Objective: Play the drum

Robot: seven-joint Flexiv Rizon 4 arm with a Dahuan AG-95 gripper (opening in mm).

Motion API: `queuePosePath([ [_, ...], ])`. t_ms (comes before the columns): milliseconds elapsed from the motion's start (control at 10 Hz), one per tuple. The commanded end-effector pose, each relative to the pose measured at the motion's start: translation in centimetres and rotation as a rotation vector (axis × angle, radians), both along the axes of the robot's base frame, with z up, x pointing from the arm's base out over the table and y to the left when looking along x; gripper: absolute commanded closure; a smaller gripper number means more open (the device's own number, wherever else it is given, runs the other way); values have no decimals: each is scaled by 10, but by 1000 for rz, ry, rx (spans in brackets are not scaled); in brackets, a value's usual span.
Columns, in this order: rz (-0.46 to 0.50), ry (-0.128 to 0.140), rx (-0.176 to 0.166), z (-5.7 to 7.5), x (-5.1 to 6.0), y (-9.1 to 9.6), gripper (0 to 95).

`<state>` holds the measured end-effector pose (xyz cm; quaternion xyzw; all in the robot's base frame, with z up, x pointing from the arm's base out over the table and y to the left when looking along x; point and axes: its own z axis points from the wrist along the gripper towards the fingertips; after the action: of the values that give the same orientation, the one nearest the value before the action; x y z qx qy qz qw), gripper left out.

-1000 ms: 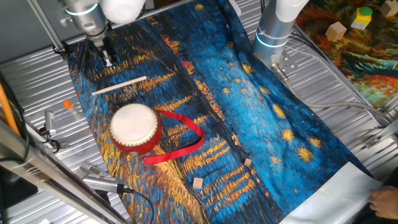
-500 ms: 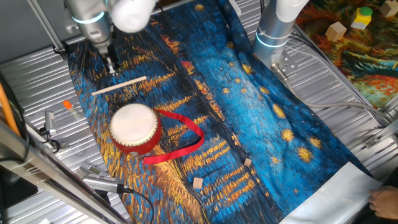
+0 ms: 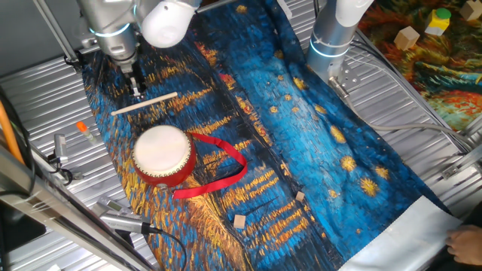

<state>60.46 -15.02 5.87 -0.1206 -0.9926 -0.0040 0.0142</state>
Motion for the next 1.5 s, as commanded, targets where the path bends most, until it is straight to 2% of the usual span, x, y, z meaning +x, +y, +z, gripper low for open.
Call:
queuePosePath([
  [100,-7,-10,-17,-1,0,-1,950],
  [200,21,-13,-14,-1,0,-1,950],
  [500,22,3,-10,-1,1,0,950],
  [600,13,-2,-14,-1,1,0,950],
  [700,1,18,-13,-1,1,0,950],
  [800,-7,27,-14,-1,1,0,950],
  [1100,71,37,-7,-1,1,0,950],
  [1300,110,59,-11,-1,1,0,950],
  [1400,119,76,4,-1,1,0,950],
  [1500,122,74,8,-1,1,0,950],
])
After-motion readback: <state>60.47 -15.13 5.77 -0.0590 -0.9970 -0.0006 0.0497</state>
